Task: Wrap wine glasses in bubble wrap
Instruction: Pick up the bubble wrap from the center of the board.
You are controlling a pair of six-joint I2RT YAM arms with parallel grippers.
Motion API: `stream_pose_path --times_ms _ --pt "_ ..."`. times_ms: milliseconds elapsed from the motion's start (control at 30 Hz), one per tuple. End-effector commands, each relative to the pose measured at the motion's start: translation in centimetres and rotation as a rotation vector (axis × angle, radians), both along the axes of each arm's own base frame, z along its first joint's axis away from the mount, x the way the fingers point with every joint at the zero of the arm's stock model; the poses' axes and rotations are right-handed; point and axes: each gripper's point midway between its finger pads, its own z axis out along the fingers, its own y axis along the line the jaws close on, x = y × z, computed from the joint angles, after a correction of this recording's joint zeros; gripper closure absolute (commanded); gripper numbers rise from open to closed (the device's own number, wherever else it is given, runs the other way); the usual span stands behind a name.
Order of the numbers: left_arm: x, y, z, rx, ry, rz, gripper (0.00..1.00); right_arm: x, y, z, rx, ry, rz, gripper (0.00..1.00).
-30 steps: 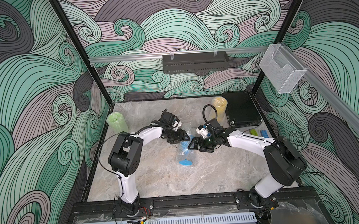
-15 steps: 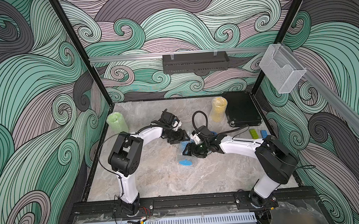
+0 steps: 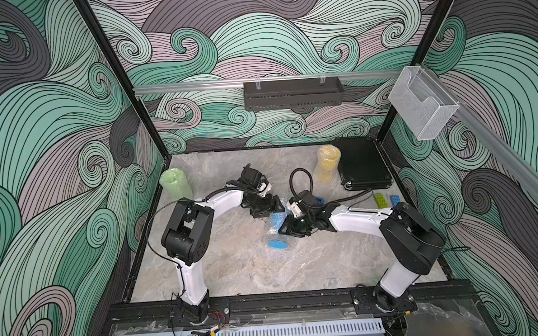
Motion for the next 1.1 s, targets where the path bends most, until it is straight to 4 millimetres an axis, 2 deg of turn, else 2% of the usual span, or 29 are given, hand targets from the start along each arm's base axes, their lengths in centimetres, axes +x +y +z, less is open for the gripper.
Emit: stream_pose_path --times_ms 0,67,167,300,500,633,767,900,1067 --pt "0.7 0.4 3.9 -0.048 -0.042 0.023 0.18 0.3 -0.1 0.3 0.005 -0.025 0.007 0.88" --pt "1.0 0.9 4.8 -0.06 -0.057 0.036 0.17 0.4 -0.1 0.6 0.008 -0.043 0.018 0.94" --pt "1.4 2.0 6.6 -0.076 -0.101 0.053 0.15 0.7 0.0 1.3 0.03 -0.078 0.03 1.0" --pt "1.7 3.2 9.1 -0.115 -0.165 0.071 0.1 1.5 0.3 2.7 0.074 -0.189 0.038 1.0" --pt "1.9 5.2 12.2 -0.181 -0.241 0.118 0.08 3.4 0.0 5.8 0.091 -0.501 0.062 1.0" --pt "2.2 6.2 14.5 -0.233 -0.269 0.148 0.11 4.1 -0.3 8.3 0.041 -0.747 0.112 1.0" --pt "1.3 5.4 16.5 -0.334 -0.266 0.12 0.15 4.8 -0.3 10.0 0.011 -0.973 0.14 1.0" --pt "0.9 5.0 17.0 -0.392 -0.228 0.139 0.21 5.2 -0.3 11.1 0.003 -1.117 0.141 1.0" --pt "0.4 4.4 17.3 -0.461 -0.187 0.142 0.25 5.3 -0.4 11.5 -0.03 -1.188 0.164 1.0"
